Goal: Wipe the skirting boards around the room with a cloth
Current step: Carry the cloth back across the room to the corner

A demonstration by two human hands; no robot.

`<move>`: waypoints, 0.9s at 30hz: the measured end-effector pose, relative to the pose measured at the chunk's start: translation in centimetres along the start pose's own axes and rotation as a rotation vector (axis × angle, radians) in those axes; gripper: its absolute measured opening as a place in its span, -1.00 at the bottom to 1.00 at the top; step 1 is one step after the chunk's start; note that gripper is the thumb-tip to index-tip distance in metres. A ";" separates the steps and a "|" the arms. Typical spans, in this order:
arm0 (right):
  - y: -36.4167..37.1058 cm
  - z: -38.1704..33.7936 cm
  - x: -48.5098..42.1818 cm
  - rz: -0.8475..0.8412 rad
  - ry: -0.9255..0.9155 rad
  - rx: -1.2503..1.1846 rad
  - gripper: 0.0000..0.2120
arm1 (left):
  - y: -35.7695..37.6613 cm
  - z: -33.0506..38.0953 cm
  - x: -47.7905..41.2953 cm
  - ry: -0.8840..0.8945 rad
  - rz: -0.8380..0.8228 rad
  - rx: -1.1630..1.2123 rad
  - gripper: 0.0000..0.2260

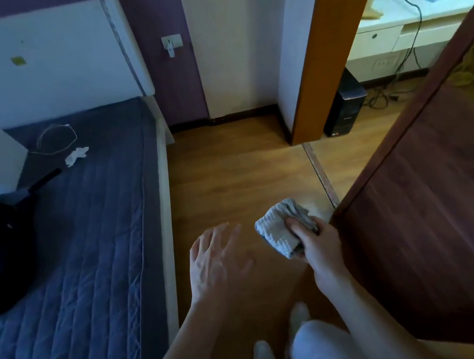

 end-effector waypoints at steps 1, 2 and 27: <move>0.5 -0.2 -1.2 -0.001 0.009 -0.003 -0.88 | 0.1 -0.2 -1.2 0.001 0.004 -0.001 -0.45; 1.0 -0.5 -2.6 -0.002 0.014 -0.003 -0.89 | 0.2 -0.4 -2.5 0.002 0.010 0.003 -0.47; 14.6 -15.6 -42.5 -0.141 0.045 -0.006 -0.79 | 0.5 0.9 -46.2 -0.099 -0.069 -0.073 -0.45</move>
Point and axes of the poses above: each hand's wrist, its own x-axis away from the middle knuckle, its own y-axis out of the palm, z = x × y, the point moved 1 cm from there along -x, towards the middle knuckle, and after that the axes turned 7 degrees about -x, right-handed, at the moved point
